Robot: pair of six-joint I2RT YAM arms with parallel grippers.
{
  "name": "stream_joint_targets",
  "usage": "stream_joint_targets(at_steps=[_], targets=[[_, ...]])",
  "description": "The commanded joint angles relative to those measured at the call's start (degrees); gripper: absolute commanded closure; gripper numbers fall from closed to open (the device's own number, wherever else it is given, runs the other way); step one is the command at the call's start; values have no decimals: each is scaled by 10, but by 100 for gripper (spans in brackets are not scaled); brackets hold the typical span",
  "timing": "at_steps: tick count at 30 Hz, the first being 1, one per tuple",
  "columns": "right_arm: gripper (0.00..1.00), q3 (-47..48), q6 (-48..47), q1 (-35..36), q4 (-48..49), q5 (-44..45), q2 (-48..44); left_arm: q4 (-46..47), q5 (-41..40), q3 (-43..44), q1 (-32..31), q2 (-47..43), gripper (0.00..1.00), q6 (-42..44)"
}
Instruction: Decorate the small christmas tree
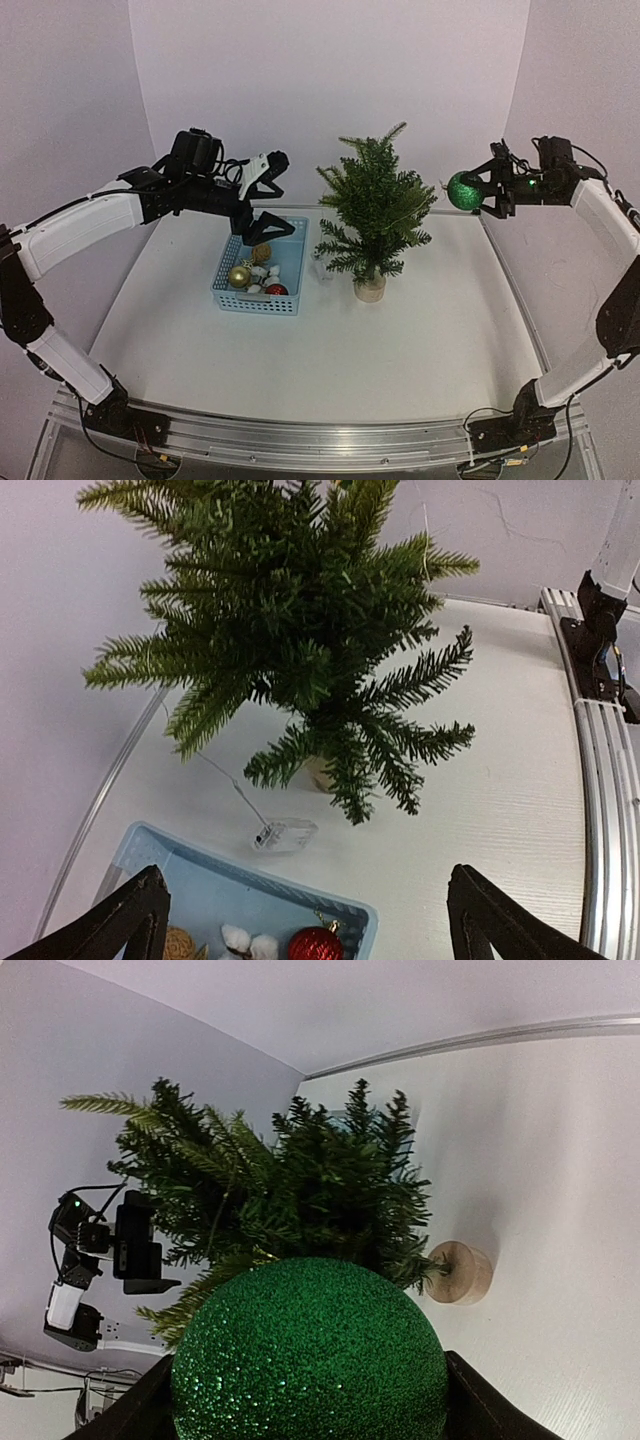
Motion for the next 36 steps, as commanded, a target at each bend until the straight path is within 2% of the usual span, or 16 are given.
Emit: stream_joint_targets(at_steps=[1, 7, 12, 18, 27, 36], targets=[[50, 21, -34, -21, 9, -24, 12, 89, 26, 14, -5, 2, 5, -35], [53, 26, -39, -22, 9, -41, 41, 104, 15, -8, -10, 5, 5, -46], [57, 18, -3, -4, 44, -46, 67, 112, 14, -24, -11, 3, 5, -51], [60, -6, 44, 2, 93, -65, 60, 111, 18, -28, -12, 4, 5, -48], [64, -56, 87, 4, 93, -69, 30, 118, 19, -38, -12, 0, 5, -36], [66, -43, 97, 4, 93, -88, 24, 120, 16, -49, -12, -6, 5, -28]])
